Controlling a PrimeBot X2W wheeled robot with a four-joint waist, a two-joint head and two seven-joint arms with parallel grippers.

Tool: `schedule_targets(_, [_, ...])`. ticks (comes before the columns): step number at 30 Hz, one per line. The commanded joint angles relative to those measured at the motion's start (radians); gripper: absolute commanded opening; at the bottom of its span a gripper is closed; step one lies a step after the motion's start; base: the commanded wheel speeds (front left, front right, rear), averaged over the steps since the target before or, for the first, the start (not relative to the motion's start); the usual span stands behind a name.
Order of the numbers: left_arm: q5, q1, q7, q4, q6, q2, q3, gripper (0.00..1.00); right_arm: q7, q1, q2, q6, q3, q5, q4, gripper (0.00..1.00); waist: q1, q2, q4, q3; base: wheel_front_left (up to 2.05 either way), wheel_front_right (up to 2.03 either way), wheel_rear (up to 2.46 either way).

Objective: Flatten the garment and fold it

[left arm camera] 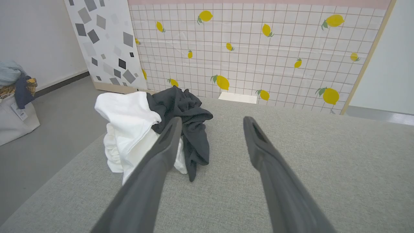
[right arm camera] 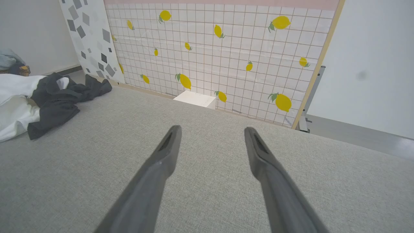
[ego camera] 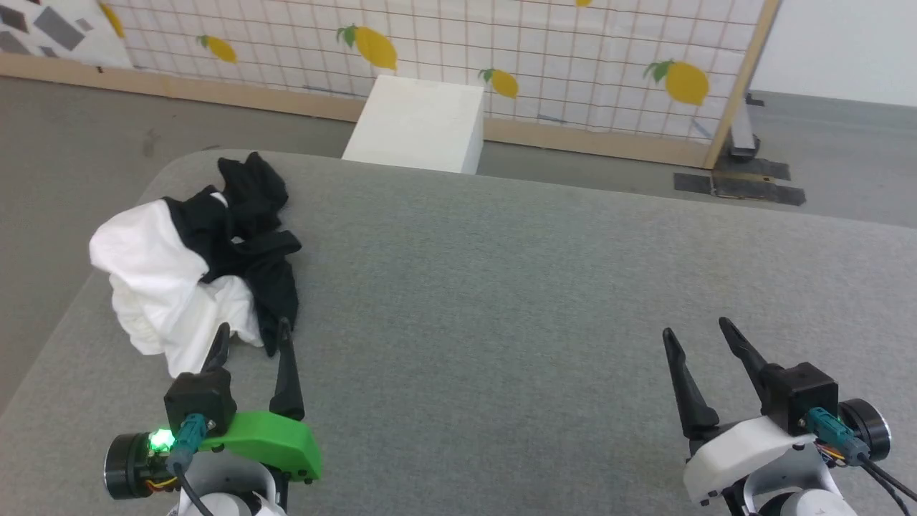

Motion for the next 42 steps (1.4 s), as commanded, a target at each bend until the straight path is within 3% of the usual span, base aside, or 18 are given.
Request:
schedule_targets(1, [-0.010,0.018,-0.010,-0.004,0.010,0.002,0.001,1.00,-0.007,-0.014,0.001,-0.001,0.004,0.010,0.004,1.00,-0.0001,0.0000,0.019,0.000,0.00,0.00,0.00])
schedule_targets(42, [-0.061,0.047,-0.095,0.012,0.068,-0.001,0.016,1.00,-0.050,-0.028,0.001,-0.001,0.049,0.040,0.043,1.00,-0.0001,0.0000,0.213,-0.014,0.00,0.00,0.00])
